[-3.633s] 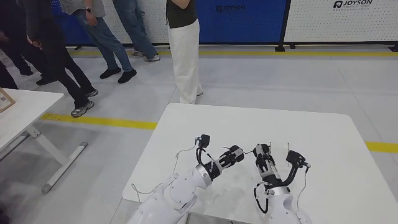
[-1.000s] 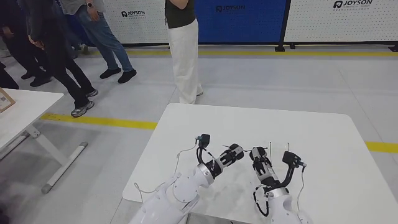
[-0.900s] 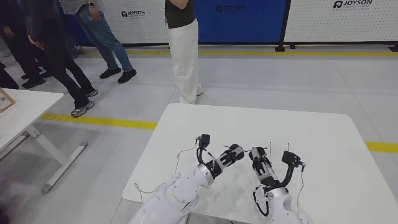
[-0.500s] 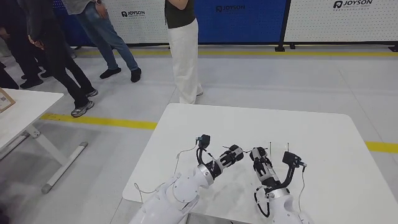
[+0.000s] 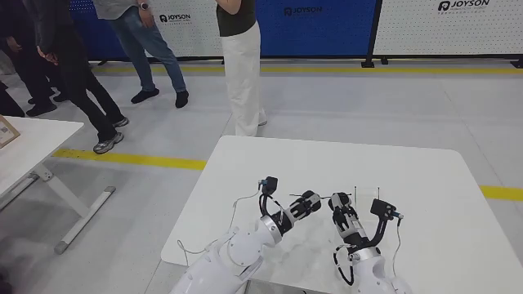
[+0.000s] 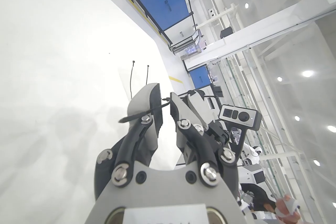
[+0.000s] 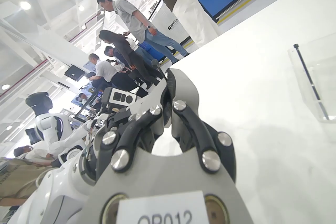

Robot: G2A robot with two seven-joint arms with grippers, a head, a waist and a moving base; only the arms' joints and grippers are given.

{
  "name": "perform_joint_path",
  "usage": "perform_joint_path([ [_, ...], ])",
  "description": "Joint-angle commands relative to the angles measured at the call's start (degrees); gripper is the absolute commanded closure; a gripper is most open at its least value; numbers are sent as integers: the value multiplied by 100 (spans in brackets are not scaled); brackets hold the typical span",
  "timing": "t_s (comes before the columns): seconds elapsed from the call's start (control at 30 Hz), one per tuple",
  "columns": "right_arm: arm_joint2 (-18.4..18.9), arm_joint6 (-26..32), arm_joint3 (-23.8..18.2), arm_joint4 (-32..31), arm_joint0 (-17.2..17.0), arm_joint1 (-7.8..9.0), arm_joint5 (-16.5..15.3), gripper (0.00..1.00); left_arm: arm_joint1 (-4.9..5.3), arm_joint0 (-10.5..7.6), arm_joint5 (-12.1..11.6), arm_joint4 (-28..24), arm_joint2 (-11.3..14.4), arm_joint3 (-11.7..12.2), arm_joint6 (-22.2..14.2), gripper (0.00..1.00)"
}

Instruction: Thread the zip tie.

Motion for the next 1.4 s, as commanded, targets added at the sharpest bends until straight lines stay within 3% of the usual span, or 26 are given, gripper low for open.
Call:
perform_joint_path([
  [0.0, -3, 0, -11, -17, -4, 0, 20, 100, -1, -2, 4, -6, -5, 2, 3, 96],
  [0.07, -5, -1, -16, -19, -4, -1, 26, 100, -1, -4, 5, 3, -9, -1, 9, 100],
  [0.27, -21, -6, -28, -22, 2, -5, 24, 100, -3, -8, -7, 14, -4, -25, -28, 100],
  [0.73, 82, 215, 64, 479, 51, -3, -217, 100, 1, 25, -303, -14, -37, -51, -51, 100],
  [0.93, 130, 308, 72, 593, 41, 9, -332, 100, 3, 37, -274, 12, -46, -55, -43, 100],
  [1.2, 97, 307, 74, 443, 52, 10, -132, 96, -6, 31, -186, 36, -41, -34, 35, 100],
  [1.37, 91, 224, 51, 397, 23, 12, -143, 100, -12, 22, -163, 43, -37, -20, 67, 100],
])
